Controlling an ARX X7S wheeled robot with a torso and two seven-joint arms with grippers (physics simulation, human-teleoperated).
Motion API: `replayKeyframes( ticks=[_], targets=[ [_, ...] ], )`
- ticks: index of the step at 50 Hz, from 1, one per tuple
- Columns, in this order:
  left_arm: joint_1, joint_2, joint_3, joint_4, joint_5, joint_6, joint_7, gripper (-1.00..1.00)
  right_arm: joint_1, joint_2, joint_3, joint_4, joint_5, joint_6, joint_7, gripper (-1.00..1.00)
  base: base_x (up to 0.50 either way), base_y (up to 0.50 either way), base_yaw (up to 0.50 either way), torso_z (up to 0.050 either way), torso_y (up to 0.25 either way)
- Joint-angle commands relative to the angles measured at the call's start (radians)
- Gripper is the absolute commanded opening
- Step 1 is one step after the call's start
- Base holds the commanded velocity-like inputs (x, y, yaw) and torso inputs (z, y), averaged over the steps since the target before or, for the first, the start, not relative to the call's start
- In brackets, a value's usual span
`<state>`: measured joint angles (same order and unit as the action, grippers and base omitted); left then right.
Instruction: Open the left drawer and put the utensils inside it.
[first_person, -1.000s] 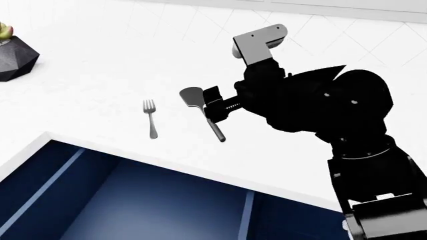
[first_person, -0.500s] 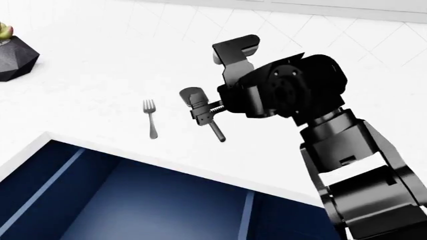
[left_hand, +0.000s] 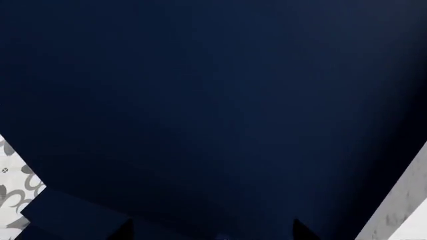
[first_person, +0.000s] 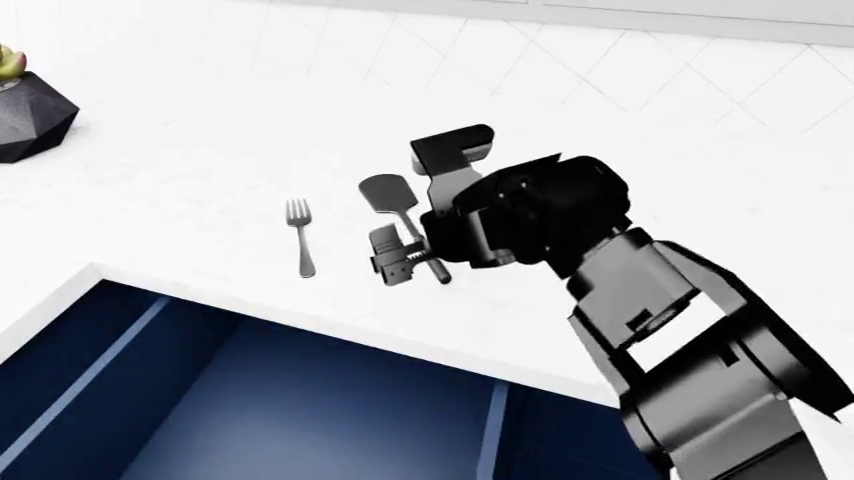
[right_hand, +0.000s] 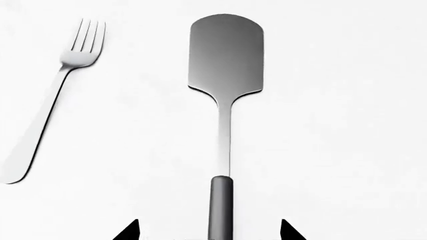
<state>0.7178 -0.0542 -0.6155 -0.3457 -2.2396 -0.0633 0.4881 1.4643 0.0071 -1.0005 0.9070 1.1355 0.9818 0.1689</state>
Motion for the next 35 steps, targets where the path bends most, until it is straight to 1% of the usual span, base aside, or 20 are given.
replayKeyframes(
  ticks=[1, 11, 18, 19, 28, 35],
  targets=[
    [-0.003, 0.002, 0.011, 0.013, 0.008, 0.014, -0.005, 1.00, 0.031, -0.007, -0.250, 0.118, 0.218, -0.128, -0.014, 1.00, 0.00, 0.00, 0.00, 0.000, 0.000],
    [-0.001, 0.001, 0.015, 0.019, 0.006, 0.018, -0.004, 1.00, 0.034, -0.007, -0.470, 0.176, 0.407, -0.219, -0.043, 1.00, 0.00, 0.00, 0.00, 0.000, 0.000],
    [0.000, -0.002, 0.019, 0.020, 0.007, 0.021, -0.003, 1.00, 0.007, -0.007, -0.547, 0.182, 0.456, -0.256, -0.064, 1.00, 0.00, 0.00, 0.00, 0.000, 0.000],
    [-0.001, -0.003, 0.020, 0.020, 0.007, 0.021, -0.002, 1.00, 0.004, -0.007, -0.552, 0.183, 0.459, -0.262, -0.066, -1.00, 0.00, 0.00, 0.00, 0.000, 0.000],
    [-0.005, -0.003, 0.032, 0.028, 0.018, 0.032, -0.003, 1.00, -0.008, -0.007, -0.568, 0.177, 0.455, -0.298, -0.101, -1.00, 0.00, 0.00, 0.00, 0.000, 0.000],
    [-0.006, -0.003, 0.038, 0.031, 0.020, 0.034, -0.001, 1.00, -0.001, -0.007, -0.561, 0.191, 0.475, -0.316, -0.084, -1.00, 0.00, 0.00, 0.00, 0.000, 0.000]
  ],
)
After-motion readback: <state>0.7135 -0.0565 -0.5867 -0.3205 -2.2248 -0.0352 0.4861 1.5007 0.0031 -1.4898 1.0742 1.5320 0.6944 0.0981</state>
